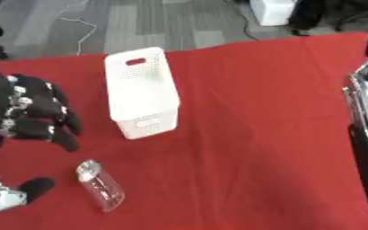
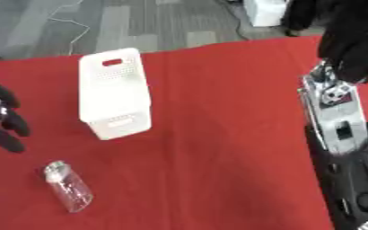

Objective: Pick up objects on the table and place them in the box.

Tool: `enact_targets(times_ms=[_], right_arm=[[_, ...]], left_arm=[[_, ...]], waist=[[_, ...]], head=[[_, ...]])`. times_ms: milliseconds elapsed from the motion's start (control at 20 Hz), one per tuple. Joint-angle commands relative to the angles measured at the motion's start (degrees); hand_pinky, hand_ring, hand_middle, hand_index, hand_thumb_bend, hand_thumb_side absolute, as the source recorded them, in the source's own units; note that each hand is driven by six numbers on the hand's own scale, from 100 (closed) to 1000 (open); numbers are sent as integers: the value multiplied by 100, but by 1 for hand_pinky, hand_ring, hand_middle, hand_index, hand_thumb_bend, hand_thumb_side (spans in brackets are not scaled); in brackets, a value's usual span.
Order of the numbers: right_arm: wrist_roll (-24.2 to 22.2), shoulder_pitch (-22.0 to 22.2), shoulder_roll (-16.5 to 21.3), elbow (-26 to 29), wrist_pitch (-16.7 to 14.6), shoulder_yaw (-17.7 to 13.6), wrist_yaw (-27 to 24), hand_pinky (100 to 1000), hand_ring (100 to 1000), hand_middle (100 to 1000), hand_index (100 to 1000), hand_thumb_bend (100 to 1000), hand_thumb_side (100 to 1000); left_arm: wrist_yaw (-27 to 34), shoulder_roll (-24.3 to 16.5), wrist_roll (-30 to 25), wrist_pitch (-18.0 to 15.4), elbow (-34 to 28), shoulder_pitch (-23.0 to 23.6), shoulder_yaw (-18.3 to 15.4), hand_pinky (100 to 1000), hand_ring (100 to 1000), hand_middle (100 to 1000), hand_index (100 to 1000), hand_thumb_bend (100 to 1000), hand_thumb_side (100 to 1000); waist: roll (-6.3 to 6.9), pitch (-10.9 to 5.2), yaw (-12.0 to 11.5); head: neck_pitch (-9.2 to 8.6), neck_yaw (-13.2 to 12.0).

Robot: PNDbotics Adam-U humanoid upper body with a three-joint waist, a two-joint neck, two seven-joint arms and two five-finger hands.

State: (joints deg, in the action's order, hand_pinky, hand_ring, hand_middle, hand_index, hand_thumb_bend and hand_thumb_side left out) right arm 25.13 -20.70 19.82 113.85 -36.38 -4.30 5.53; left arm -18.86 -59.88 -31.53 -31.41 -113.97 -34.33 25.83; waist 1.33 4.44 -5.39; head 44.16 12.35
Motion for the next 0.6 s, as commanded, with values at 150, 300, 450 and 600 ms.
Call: enact_targets(times_ms=[150, 300, 450, 600], right_arm=[[-13, -79, 111, 75, 11, -1, -12, 345, 334, 332, 488, 100, 1000], [-17, -83, 113, 75, 11, 0, -16, 345, 334, 332, 487, 100, 1000], [-23, -93, 111, 75, 9, 5, -21, 346, 335, 332, 488, 100, 1000], [-26, -111, 106, 75, 6, 11, -27, 346, 335, 332, 487, 100, 1000]], left_arm=[[227, -81, -1470, 240, -62, -268, 128, 635, 575, 631, 721, 319, 613], [32, -91, -1865, 168, -62, -289, 263, 653, 598, 658, 733, 420, 598], [-199, -113, -2022, 116, -62, -226, 468, 675, 626, 701, 758, 498, 606], [-484, -148, -2041, 35, -62, -129, 735, 723, 731, 777, 790, 548, 611]], waist=[[13, -73, 18], [18, -70, 26], [22, -65, 42], [27, -57, 68]], head=[[-4, 117], [-4, 111], [-4, 99], [-4, 93]])
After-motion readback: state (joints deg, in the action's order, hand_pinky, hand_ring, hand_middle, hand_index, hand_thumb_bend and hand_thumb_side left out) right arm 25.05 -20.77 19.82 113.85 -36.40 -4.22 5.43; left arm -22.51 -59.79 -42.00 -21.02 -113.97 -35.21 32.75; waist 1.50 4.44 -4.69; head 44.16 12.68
